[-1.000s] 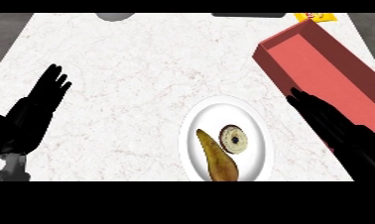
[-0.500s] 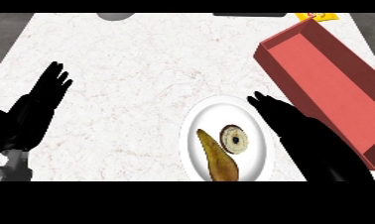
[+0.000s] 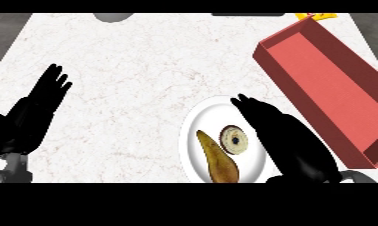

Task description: Pick the cupcake from the plate and place it in the cardboard box

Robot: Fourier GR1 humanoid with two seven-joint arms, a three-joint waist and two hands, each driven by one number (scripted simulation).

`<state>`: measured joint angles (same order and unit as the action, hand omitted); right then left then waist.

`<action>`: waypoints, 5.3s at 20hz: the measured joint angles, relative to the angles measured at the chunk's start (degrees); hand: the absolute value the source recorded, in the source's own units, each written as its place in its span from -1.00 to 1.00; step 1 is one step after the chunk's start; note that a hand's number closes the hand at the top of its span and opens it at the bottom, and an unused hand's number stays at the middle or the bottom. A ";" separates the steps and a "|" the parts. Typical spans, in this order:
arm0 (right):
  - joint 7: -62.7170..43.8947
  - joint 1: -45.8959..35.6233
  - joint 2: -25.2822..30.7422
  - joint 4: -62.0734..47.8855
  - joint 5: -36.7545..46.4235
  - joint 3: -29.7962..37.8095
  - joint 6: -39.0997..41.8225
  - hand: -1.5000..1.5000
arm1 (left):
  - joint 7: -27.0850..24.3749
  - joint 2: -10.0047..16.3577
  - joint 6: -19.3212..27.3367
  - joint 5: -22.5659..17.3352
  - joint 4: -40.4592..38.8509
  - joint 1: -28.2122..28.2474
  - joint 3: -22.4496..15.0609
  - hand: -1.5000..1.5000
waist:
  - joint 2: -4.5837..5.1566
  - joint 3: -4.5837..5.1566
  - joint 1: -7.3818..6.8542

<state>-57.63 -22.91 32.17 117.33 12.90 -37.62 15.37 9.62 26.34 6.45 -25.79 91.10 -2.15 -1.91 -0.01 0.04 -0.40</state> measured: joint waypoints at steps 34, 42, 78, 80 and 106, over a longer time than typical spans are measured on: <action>7.71 5.02 -19.49 -13.70 23.94 3.67 13.14 -1.00 | 4.10 -7.22 -6.21 7.15 3.23 1.71 7.20 0.00 | -0.02 -0.03 0.27; 10.23 6.88 -21.49 -15.96 27.56 5.50 16.31 -1.00 | 5.38 -8.70 -7.00 8.91 4.35 1.24 8.48 0.00 | -0.03 -0.03 0.30; 23.97 -3.14 -30.90 -41.89 42.16 18.66 8.72 1.00 | 6.11 -12.30 -12.26 12.35 2.06 -1.06 13.35 0.00 | 0.02 0.02 -0.07; 22.33 -4.15 -31.37 -42.91 41.79 18.02 7.41 1.00 | 6.78 -12.18 -12.42 12.03 2.95 -0.59 13.91 0.00 | 0.01 0.00 -0.05; 5.97 -21.41 -29.33 -10.77 55.20 25.29 13.68 1.00 | 6.91 -14.28 -11.92 13.78 4.38 0.75 13.34 0.00 | -0.22 -0.02 0.56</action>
<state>-51.66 -44.32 2.84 106.56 68.10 -12.33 29.05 16.52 12.05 -5.46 -12.01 95.49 -1.40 11.44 -0.23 0.02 0.16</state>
